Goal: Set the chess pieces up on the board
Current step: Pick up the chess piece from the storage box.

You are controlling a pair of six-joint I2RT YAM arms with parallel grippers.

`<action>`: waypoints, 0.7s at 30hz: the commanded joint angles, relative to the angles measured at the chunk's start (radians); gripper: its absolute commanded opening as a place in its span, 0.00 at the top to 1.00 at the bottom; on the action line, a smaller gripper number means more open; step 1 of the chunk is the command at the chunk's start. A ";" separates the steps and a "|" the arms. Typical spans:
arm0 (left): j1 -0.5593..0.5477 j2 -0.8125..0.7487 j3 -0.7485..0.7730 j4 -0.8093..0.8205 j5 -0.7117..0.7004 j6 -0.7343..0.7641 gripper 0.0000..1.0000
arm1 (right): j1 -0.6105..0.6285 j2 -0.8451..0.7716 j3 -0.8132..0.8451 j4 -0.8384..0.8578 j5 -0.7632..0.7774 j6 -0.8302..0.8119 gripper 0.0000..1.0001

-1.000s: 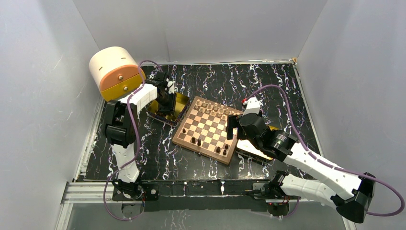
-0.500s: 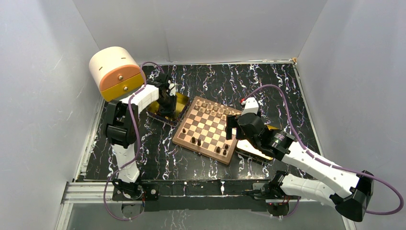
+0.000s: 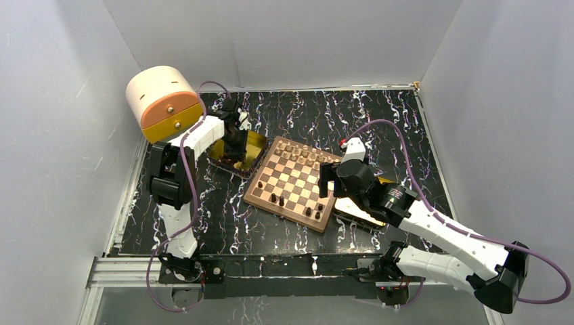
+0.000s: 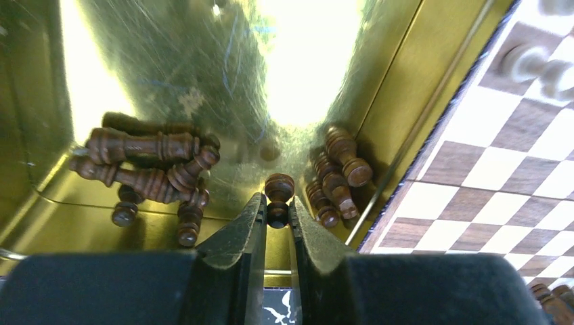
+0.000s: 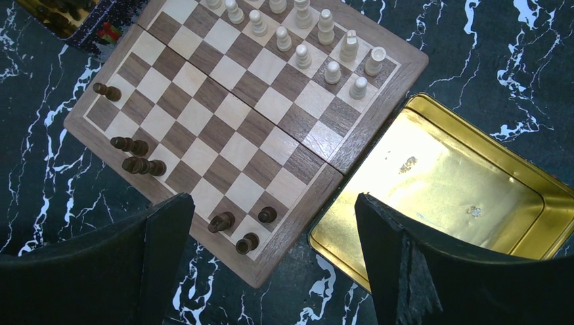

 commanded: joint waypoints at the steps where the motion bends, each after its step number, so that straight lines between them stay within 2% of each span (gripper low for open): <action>1: -0.006 -0.047 0.090 -0.040 -0.038 -0.005 0.98 | 0.003 -0.023 0.035 0.044 -0.009 0.000 0.01; 14: -0.008 -0.107 0.156 -0.136 0.002 0.002 0.99 | 0.003 -0.027 0.048 0.036 -0.001 0.004 0.01; 21: -0.058 -0.168 0.165 -0.182 -0.018 0.011 0.99 | 0.003 -0.062 0.052 0.001 0.020 0.030 0.01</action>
